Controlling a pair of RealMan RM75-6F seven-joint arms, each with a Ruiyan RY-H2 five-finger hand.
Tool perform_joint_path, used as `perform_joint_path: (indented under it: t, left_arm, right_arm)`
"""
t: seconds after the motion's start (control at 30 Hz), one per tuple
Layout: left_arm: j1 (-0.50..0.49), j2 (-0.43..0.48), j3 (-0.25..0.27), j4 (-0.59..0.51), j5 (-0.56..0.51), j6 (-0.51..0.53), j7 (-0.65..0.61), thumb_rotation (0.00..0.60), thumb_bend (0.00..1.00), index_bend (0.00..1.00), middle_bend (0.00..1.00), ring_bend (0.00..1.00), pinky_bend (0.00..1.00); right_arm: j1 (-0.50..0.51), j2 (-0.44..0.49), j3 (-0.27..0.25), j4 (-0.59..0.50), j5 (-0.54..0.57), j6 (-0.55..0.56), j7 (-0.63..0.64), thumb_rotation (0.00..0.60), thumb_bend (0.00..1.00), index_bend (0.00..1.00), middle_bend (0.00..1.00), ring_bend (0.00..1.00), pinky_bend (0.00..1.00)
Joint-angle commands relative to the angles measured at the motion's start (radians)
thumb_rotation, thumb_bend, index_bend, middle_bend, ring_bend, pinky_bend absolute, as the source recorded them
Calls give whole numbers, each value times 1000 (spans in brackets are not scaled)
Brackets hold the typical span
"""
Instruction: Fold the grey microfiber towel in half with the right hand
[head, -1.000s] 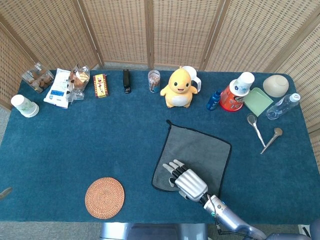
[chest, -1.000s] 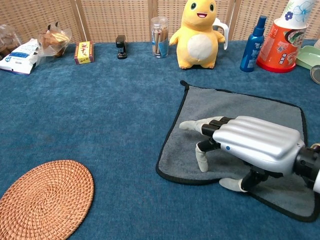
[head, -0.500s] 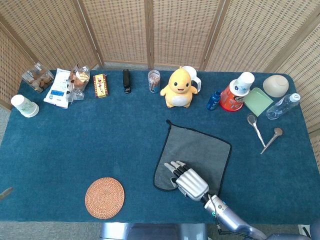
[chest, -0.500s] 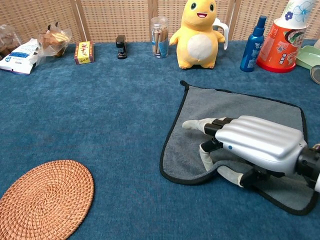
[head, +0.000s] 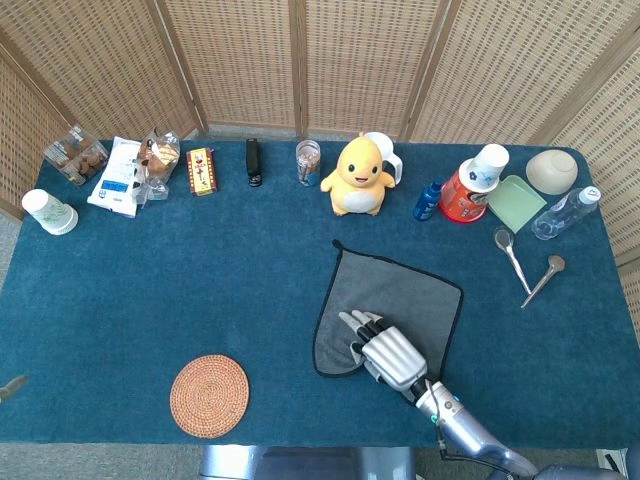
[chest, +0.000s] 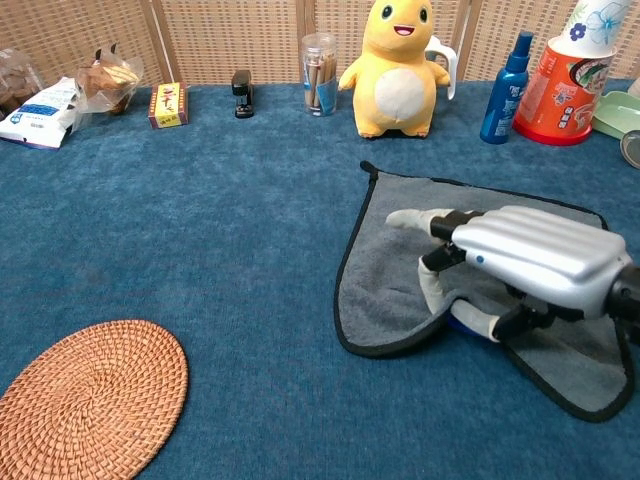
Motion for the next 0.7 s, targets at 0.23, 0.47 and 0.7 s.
perform_joint_path:
  t: [0.23,0.47,0.7]
  left_arm:
    - [1,3,3,1,4,-1,-8,600,138,0,0,0,0]
    - [-1,7,5,-1,7,-6,-12,600,139,0,0,0,0]
    - [-3,6,8,-2,10,-12,-10,600,137,0,0,0,0]
  right_arm:
    - [8,12,60,26,66,4,37,600,505,590,29,0,207]
    - [31,-2,118,54,133,-10,32,600,509,601,29,0,207]
    - [61,-21,165,71,204,-32,-9,600,505,604,30,0,206]
